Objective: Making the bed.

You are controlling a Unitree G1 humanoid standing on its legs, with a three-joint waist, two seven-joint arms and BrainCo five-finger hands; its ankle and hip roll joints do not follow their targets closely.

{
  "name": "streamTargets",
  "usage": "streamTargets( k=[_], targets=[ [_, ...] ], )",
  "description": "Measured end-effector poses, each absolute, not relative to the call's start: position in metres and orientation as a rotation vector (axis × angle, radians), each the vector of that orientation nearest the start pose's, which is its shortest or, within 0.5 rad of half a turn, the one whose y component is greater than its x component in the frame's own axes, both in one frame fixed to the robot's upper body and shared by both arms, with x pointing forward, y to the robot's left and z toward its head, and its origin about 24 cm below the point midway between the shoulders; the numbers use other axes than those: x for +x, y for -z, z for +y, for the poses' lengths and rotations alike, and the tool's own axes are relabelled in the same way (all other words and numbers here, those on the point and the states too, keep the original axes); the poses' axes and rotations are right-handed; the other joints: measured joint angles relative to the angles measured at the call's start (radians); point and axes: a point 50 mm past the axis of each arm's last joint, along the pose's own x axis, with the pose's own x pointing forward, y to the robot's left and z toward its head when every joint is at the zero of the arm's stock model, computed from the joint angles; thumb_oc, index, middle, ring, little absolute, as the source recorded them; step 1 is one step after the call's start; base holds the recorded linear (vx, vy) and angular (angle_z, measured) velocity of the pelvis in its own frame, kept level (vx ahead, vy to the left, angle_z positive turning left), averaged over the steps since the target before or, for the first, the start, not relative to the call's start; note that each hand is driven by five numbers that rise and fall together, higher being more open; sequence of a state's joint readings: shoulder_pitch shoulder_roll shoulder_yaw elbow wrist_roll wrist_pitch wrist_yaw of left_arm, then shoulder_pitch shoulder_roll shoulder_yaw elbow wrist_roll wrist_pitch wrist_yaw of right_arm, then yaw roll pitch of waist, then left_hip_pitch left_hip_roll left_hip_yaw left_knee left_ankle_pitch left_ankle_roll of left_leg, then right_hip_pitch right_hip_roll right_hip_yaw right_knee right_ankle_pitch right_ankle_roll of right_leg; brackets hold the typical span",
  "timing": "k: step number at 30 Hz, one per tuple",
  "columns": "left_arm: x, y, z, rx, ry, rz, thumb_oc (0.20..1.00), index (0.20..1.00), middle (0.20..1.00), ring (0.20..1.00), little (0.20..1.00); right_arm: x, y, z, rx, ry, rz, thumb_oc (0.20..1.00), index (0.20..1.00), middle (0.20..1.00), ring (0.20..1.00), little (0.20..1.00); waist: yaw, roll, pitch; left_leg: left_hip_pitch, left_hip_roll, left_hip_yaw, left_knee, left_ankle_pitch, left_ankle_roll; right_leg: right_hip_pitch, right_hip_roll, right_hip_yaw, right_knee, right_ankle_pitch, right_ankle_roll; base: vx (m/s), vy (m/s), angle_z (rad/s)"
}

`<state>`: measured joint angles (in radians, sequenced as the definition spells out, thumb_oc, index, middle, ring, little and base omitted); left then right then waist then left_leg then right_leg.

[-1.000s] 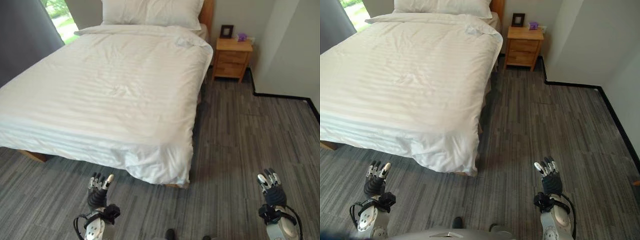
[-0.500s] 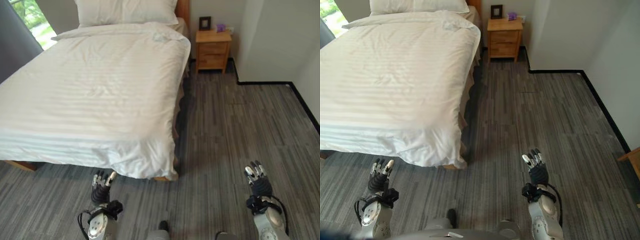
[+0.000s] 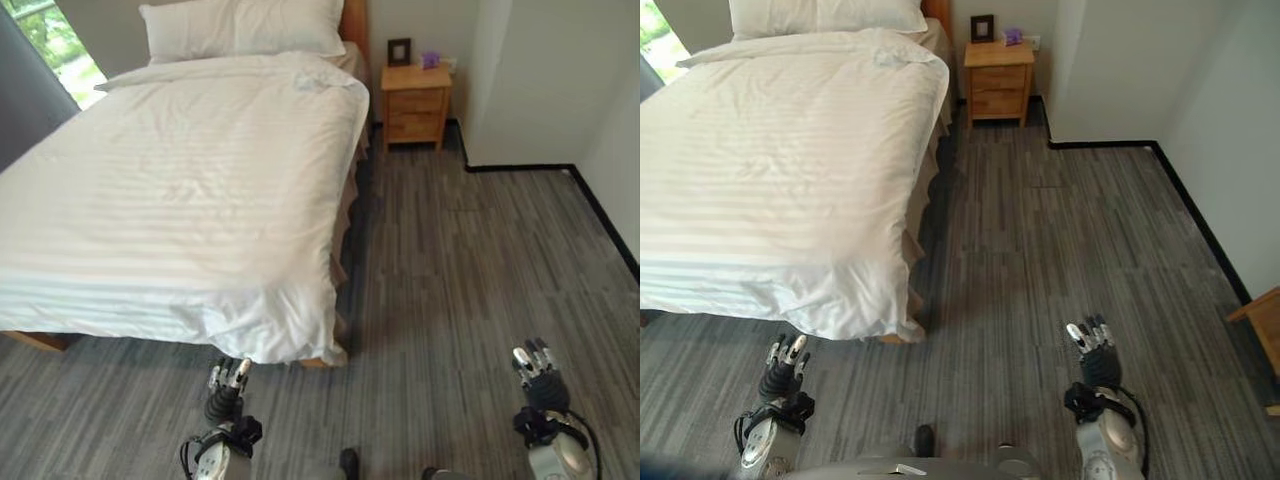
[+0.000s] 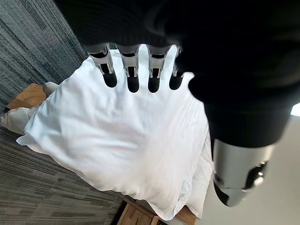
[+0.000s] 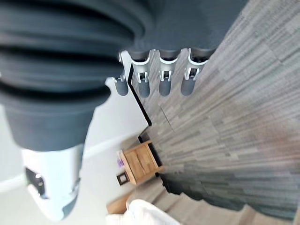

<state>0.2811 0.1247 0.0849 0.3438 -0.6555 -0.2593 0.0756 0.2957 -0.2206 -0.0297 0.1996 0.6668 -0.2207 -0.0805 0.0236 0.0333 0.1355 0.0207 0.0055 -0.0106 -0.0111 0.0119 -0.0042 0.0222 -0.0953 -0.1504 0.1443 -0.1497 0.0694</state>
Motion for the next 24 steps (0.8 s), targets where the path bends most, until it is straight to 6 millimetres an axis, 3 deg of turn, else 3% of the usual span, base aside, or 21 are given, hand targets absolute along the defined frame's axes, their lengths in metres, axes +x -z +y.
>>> streamTargets(
  k=[2, 7, 10, 11, 16, 24],
  targets=[
    [0.153, 0.063, 0.234, -0.455, -0.491, 0.294, 1.000, 1.000, 1.000, 1.000, 1.000, 0.166, 0.037, -0.233, 0.405, 0.371, 0.233, 1.000, 1.000, 1.000, 1.000, 1.000, 0.005, -0.018, -0.007, 0.001, -0.009, -0.001, -0.004, 0.000, 0.001, 0.000, -0.009, 0.000, -0.001, 0.000, 0.004, 0.00, 0.000, 0.00],
    [0.152, 0.062, 0.237, -0.447, -0.497, 0.291, 1.000, 1.000, 1.000, 1.000, 1.000, 0.167, 0.035, -0.233, 0.374, 0.337, 0.230, 1.000, 1.000, 1.000, 1.000, 1.000, 0.007, -0.013, -0.007, 0.016, -0.012, -0.007, -0.004, -0.002, 0.003, 0.017, -0.006, -0.002, -0.001, -0.005, 0.009, -0.01, 0.015, 0.01],
    [0.168, 0.053, 0.229, -0.354, -0.361, 0.305, 1.000, 1.000, 1.000, 1.000, 1.000, 0.174, 0.034, -0.237, 0.388, 0.365, 0.215, 1.000, 1.000, 1.000, 1.000, 1.000, -0.027, -0.012, -0.010, 0.012, 0.004, 0.040, -0.041, -0.001, 0.013, -0.002, -0.020, -0.013, 0.008, 0.005, 0.000, -0.10, 0.122, 0.07],
    [0.187, 0.041, 0.221, -0.334, -0.277, 0.260, 1.000, 1.000, 1.000, 1.000, 1.000, 0.179, 0.029, -0.244, 0.426, 0.409, 0.183, 1.000, 1.000, 1.000, 1.000, 1.000, -0.055, -0.008, -0.013, 0.001, 0.008, 0.059, -0.057, 0.011, 0.015, -0.011, -0.022, -0.017, 0.015, 0.006, 0.004, -0.07, 0.115, -0.02],
    [0.210, 0.022, 0.217, -0.311, -0.226, 0.176, 1.000, 1.000, 1.000, 1.000, 1.000, 0.184, 0.027, -0.241, 0.411, 0.352, 0.195, 1.000, 1.000, 1.000, 1.000, 1.000, -0.082, -0.015, -0.030, 0.026, -0.002, 0.085, -0.081, 0.030, 0.021, -0.008, -0.030, 0.000, 0.003, 0.019, 0.015, -0.08, 0.124, -0.11],
    [0.193, 0.038, 0.226, -0.294, -0.267, 0.259, 1.000, 1.000, 1.000, 1.000, 1.000, 0.188, 0.028, -0.232, 0.345, 0.265, 0.219, 1.000, 1.000, 1.000, 1.000, 1.000, -0.075, -0.031, -0.034, 0.046, 0.001, 0.087, -0.081, 0.028, 0.019, -0.009, -0.037, 0.014, 0.037, 0.008, 0.031, -0.07, -0.034, -0.01]
  ],
)
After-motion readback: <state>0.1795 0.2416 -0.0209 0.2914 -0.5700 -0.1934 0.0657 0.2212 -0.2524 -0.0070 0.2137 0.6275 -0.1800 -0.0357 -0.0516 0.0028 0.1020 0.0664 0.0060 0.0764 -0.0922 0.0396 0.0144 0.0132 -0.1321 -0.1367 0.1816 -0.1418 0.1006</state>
